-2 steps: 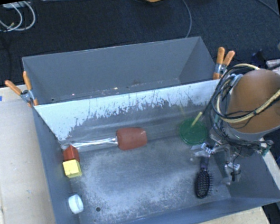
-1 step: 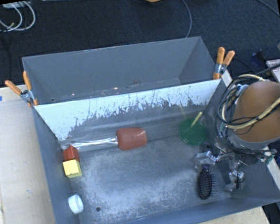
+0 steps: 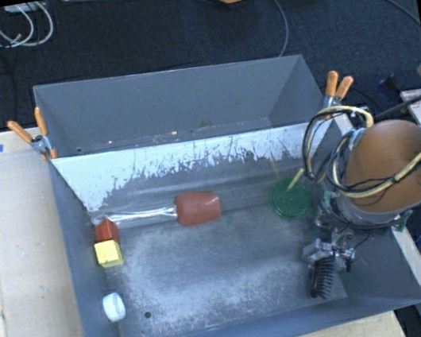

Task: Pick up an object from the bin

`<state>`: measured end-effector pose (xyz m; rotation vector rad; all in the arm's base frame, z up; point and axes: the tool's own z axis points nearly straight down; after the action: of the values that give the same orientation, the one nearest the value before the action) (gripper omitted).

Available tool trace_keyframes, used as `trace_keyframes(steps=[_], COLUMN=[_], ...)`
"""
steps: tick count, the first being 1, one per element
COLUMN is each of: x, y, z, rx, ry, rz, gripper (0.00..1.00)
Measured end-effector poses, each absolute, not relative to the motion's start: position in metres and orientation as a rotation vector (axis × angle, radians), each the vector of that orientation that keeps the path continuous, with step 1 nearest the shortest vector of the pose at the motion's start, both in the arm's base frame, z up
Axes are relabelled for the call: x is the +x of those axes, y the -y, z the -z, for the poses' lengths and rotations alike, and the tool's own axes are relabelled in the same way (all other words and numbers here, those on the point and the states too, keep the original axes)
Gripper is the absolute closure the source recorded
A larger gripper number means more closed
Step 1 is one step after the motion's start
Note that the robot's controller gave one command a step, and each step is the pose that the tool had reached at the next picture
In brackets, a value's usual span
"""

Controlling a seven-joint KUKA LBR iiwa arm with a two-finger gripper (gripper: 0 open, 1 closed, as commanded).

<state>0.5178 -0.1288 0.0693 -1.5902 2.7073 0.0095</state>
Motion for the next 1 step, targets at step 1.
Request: trace_keyframes(steps=[1], x=[0.5178], y=[0.1289], z=[-0.0693], rx=[-1.589], ry=[-2.708], rz=[-0.01], gripper=[1.0])
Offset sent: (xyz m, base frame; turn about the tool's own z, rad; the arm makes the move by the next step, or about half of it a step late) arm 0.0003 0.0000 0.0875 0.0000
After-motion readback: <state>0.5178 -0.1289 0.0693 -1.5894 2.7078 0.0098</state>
